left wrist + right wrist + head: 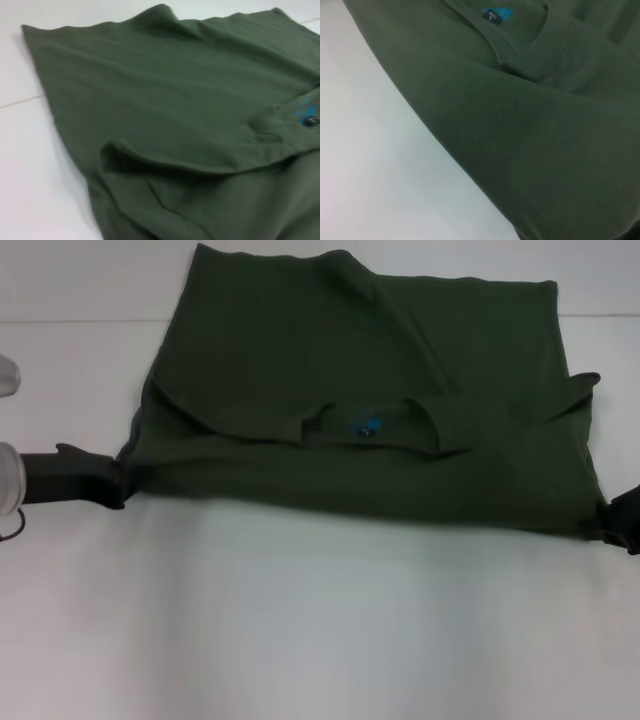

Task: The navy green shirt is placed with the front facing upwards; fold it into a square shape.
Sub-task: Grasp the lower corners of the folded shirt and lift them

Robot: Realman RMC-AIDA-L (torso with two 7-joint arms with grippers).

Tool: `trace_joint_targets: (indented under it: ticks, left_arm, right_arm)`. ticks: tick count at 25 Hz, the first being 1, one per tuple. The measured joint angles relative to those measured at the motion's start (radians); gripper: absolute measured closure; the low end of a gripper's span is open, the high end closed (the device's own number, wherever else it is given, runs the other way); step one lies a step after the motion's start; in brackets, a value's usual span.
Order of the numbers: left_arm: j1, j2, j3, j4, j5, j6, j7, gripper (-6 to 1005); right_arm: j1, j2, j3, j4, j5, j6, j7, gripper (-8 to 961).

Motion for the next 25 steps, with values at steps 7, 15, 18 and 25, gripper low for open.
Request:
trace_joint_targets:
  ticks: [7, 15, 18, 25]
  left_arm:
    - [0.050, -0.010, 0.004, 0.139, 0.058, 0.195, -0.085, 943]
    - [0.093, -0.011, 0.000, 0.229, 0.142, 0.360, -0.155, 944]
    - [0.102, -0.011, -0.005, 0.259, 0.176, 0.408, -0.185, 944]
    - [0.098, -0.002, -0.019, 0.272, 0.242, 0.503, -0.215, 943]
  right_arm:
    - [-0.010, -0.002, 0.006, -0.048, -0.001, -0.123, -0.037, 889]
    - [-0.021, 0.013, -0.007, -0.145, -0.005, -0.290, -0.040, 893]
    - [-0.022, 0.015, -0.021, -0.158, -0.005, -0.342, -0.030, 895]
    - [-0.047, 0.017, -0.081, -0.161, -0.019, -0.381, 0.024, 894]
